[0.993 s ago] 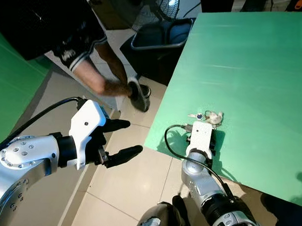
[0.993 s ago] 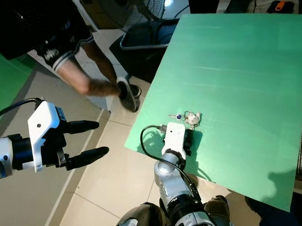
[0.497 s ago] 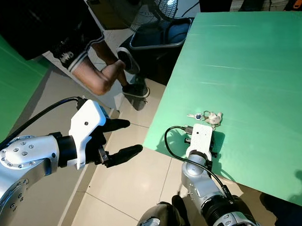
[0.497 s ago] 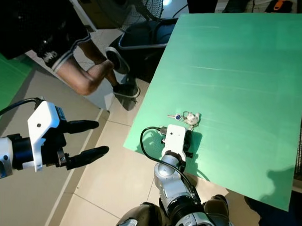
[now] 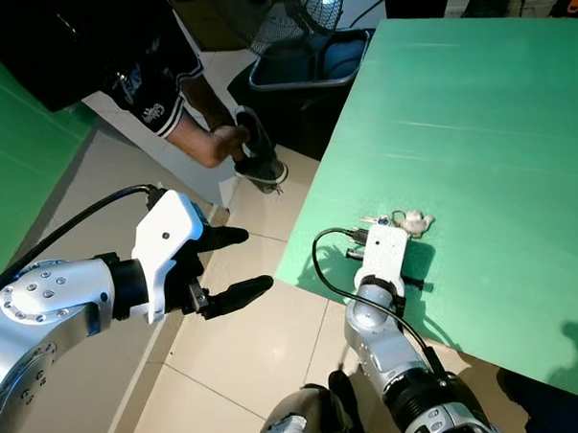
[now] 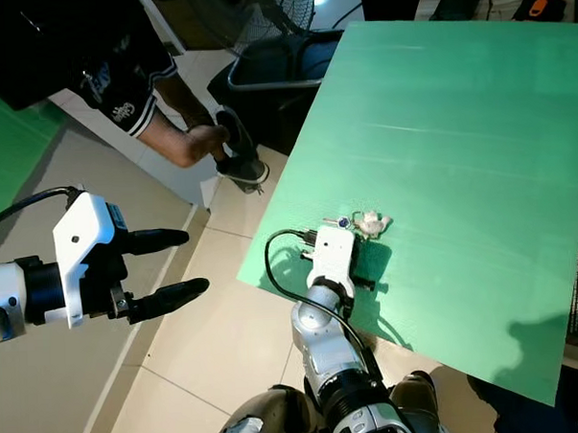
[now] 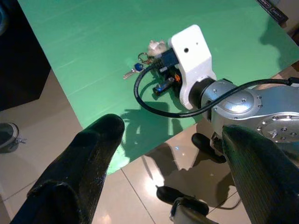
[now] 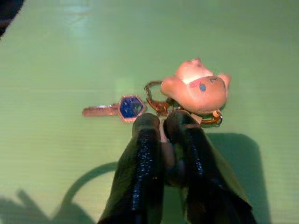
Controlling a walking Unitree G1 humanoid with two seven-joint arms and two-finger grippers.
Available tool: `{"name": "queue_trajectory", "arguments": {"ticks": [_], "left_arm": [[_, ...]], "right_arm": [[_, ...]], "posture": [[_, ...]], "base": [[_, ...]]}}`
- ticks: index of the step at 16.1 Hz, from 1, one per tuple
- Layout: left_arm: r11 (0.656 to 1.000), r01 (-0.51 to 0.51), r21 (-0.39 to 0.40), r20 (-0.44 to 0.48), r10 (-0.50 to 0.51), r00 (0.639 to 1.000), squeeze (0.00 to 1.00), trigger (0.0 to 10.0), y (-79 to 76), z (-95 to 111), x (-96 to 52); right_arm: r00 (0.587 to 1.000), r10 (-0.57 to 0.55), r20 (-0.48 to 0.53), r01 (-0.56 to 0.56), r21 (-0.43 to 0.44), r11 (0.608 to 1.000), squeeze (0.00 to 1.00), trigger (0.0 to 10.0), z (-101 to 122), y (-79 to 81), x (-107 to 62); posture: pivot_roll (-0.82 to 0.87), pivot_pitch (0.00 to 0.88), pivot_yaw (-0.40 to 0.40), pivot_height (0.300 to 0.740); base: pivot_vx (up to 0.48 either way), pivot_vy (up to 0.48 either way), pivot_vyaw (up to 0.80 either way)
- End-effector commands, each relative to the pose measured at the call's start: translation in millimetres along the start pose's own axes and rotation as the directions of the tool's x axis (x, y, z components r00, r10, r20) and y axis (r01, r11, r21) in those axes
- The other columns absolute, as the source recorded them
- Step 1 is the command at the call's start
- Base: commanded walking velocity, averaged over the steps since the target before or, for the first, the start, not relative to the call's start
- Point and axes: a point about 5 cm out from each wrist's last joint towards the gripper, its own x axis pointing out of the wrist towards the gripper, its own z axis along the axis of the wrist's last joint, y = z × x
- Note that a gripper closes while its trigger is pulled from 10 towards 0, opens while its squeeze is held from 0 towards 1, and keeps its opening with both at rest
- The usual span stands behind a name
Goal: Hang keys on a hook
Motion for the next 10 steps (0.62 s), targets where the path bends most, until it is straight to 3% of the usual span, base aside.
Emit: {"name": "queue_trajectory", "arguments": {"ticks": [1, 7, 10], "left_arm": [[1.0, -0.01, -0.008, -0.018, 0.009, 1.0, 0.0, 10.0, 1.0, -4.3, -0.4], [1.0, -0.018, -0.02, 0.002, 0.018, 1.0, 0.0, 10.0, -0.3, -7.5, 6.8], [0.996, -0.072, -0.046, 0.016, 0.073, 0.997, 0.0, 10.0, 3.0, -14.7, 13.5]], "right_arm": [[0.991, 0.117, -0.057, -0.111, 0.102, 0.989, 0.0, 0.0, 8.3, 48.1, -42.8], [0.991, 0.134, 0.018, -0.135, 0.086, 0.987, 0.0, 0.0, 27.4, 47.8, -38.1], [0.987, 0.153, 0.055, -0.157, 0.076, 0.985, 0.0, 0.0, 36.6, 45.5, -33.8]], "posture": [[0.02, 0.292, 0.4, 0.74], [0.0, 0.278, 0.4, 0.74], [-0.02, 0.251, 0.4, 0.74]], "base": [[0.0, 0.0, 0.0], [0.0, 0.0, 0.0], [0.0, 0.0, 0.0]]}}
